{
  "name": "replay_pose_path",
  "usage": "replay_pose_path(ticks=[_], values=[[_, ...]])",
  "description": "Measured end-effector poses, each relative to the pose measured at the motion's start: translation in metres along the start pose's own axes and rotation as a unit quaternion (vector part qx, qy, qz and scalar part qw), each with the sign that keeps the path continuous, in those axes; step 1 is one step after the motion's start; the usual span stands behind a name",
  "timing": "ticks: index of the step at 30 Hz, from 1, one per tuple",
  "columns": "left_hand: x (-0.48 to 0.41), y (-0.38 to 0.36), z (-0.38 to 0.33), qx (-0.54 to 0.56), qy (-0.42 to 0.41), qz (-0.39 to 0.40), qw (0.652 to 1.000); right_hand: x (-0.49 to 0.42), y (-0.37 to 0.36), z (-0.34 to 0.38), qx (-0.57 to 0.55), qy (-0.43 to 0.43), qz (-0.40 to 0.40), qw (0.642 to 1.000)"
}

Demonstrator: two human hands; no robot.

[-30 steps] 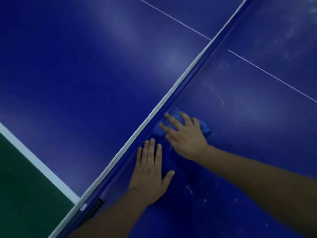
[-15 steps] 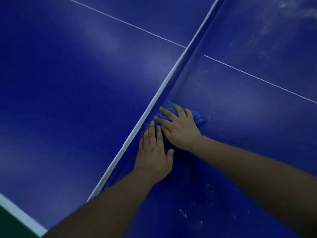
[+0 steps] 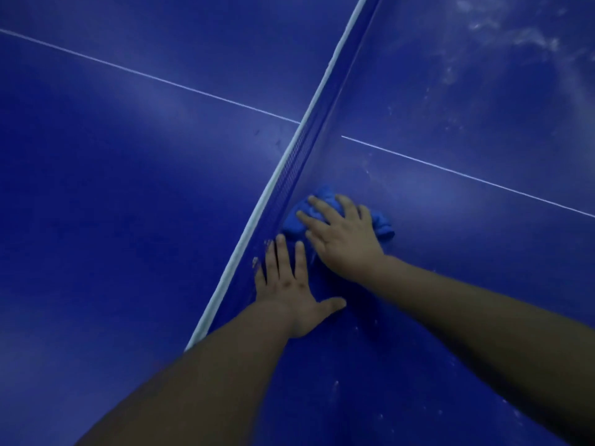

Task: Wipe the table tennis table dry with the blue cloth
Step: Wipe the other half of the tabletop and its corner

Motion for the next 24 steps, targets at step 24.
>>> replay_pose_path(ticks=[24], values=[[0.007,0.003,-0.001,0.011,-0.002,0.068,0.998,-0.073,0.028,-0.112,-0.015,-0.206,-0.06,0.977]])
Point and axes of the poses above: each hand's wrist, its own x-axis away from the middle knuckle, its own y-axis out of the back of the hand, z = x × y, the point moved 8 cm from there along -x, towards the middle knuckle, and after that the axes turned 2 degrees about -y, right-handed, at the moved point
